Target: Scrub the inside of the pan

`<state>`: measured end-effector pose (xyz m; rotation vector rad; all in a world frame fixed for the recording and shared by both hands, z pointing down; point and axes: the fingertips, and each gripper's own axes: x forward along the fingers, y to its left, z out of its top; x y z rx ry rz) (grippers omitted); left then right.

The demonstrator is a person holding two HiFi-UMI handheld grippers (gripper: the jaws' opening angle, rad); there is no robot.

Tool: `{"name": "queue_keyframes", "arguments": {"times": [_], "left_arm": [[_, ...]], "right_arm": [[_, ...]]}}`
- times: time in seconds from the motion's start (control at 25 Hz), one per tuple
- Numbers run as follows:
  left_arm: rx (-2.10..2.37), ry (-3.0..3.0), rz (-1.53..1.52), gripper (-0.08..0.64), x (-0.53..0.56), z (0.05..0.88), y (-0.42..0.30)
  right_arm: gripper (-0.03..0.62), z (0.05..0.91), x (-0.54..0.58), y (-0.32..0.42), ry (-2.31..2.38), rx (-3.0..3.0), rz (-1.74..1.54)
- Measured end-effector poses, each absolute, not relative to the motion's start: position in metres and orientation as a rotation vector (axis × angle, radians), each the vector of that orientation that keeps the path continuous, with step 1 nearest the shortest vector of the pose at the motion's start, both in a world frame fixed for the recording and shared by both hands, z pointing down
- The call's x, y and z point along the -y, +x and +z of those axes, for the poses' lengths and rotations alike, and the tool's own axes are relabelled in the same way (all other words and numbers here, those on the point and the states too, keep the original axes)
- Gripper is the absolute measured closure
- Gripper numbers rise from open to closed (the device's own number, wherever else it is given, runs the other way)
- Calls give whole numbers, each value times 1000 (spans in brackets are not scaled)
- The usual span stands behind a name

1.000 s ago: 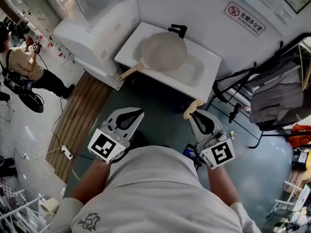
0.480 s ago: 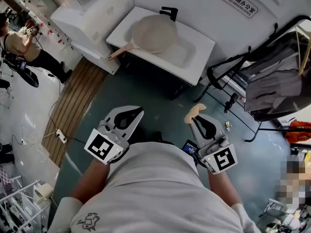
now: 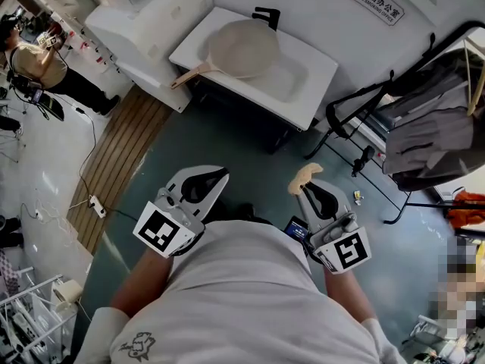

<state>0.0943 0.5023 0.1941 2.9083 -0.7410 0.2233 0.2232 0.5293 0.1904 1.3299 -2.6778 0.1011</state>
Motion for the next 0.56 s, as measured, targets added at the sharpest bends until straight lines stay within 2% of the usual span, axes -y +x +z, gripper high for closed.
{"name": "queue_keyframes", "arguments": {"times": [0.56], "left_arm": [[765, 2902, 225, 561, -507, 192, 95]], "right_arm": [[551, 183, -524, 227, 1294, 2710, 85]]}}
